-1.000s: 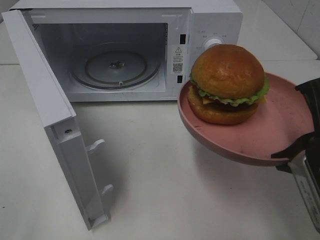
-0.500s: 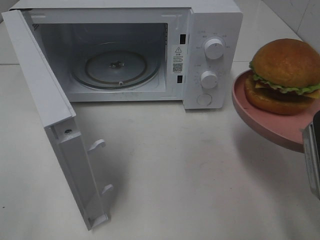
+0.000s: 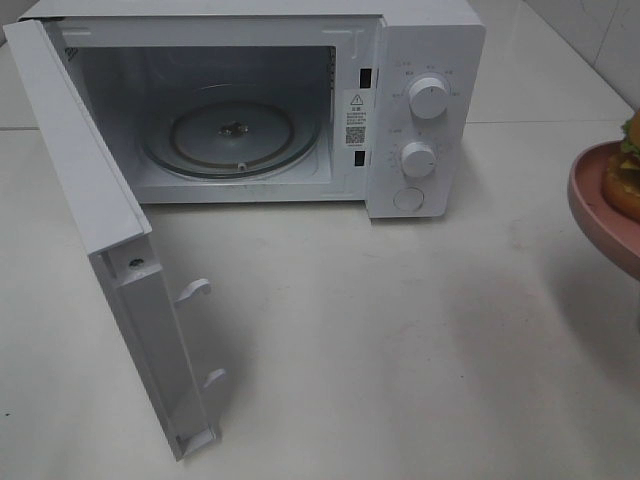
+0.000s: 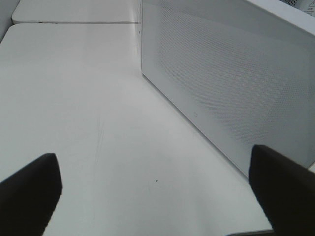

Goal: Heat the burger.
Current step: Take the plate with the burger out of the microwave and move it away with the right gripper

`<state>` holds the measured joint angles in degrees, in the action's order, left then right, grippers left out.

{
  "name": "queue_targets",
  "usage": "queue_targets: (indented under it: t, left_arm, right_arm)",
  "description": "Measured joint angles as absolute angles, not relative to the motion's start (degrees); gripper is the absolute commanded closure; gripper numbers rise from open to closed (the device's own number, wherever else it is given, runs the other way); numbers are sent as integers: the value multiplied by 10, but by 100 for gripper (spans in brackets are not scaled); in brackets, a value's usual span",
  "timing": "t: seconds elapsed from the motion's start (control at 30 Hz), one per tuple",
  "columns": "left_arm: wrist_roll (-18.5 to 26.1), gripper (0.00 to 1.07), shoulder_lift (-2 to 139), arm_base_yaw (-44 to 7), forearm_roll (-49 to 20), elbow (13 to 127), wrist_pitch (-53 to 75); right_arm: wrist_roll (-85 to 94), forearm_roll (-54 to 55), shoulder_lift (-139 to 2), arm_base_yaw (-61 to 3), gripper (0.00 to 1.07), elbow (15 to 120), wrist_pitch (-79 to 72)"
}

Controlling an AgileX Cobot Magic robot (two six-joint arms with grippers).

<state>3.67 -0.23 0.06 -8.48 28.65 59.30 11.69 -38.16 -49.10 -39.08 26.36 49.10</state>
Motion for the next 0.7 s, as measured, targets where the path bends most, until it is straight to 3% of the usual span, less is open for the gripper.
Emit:
queue_targets:
  t: [0.7]
  left_arm:
    - [37, 9, -2, 1, -85, 286, 593]
  right_arm:
    - [-269, -471, -615, -391, 107, 264, 545]
